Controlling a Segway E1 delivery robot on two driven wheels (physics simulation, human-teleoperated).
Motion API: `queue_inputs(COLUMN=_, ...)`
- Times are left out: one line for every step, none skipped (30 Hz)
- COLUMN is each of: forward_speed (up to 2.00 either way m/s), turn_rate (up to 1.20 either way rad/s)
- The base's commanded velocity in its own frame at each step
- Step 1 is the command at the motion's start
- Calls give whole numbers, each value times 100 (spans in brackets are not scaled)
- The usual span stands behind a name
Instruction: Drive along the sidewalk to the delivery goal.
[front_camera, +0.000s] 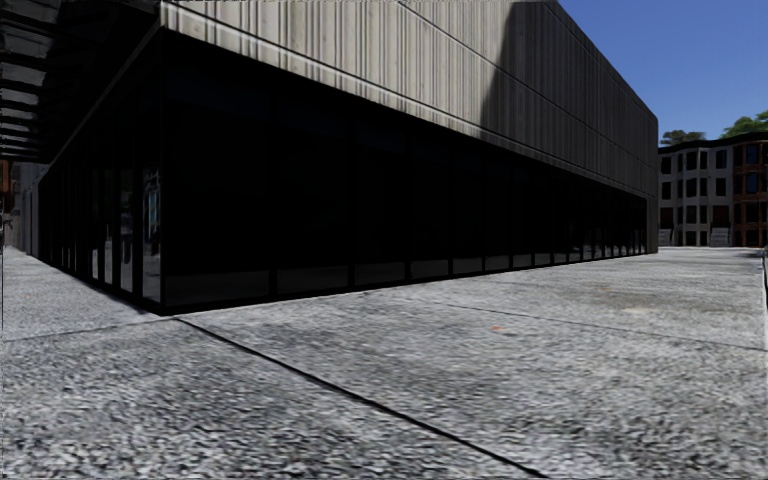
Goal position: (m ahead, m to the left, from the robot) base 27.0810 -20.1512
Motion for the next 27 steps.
queue_inputs(forward_speed=200, turn_rate=-54)
queue_inputs(forward_speed=200, turn_rate=-54)
queue_inputs(forward_speed=200, turn_rate=-54)
queue_inputs(forward_speed=200, turn_rate=-54)
queue_inputs(forward_speed=200, turn_rate=-54)
queue_inputs(forward_speed=200, turn_rate=-54)
queue_inputs(forward_speed=200, turn_rate=-54)
queue_inputs(forward_speed=200, turn_rate=-54)
queue_inputs(forward_speed=200, turn_rate=-54)
queue_inputs(forward_speed=200, turn_rate=-54)
queue_inputs(forward_speed=200, turn_rate=-54)
queue_inputs(forward_speed=200, turn_rate=-54)
queue_inputs(forward_speed=200, turn_rate=-54)
queue_inputs(forward_speed=200, turn_rate=-54)
queue_inputs(forward_speed=200, turn_rate=-54)
queue_inputs(forward_speed=200, turn_rate=-54)
queue_inputs(forward_speed=200, turn_rate=-54)
queue_inputs(forward_speed=200, turn_rate=-54)
queue_inputs(forward_speed=200, turn_rate=-54)
queue_inputs(forward_speed=200, turn_rate=-54)
queue_inputs(forward_speed=200, turn_rate=-54)
queue_inputs(forward_speed=200, turn_rate=-54)
queue_inputs(forward_speed=200, turn_rate=-54)
queue_inputs(forward_speed=200, turn_rate=-54)
queue_inputs(forward_speed=200, turn_rate=-54)
queue_inputs(forward_speed=200, turn_rate=-54)
queue_inputs(forward_speed=200, turn_rate=-54)
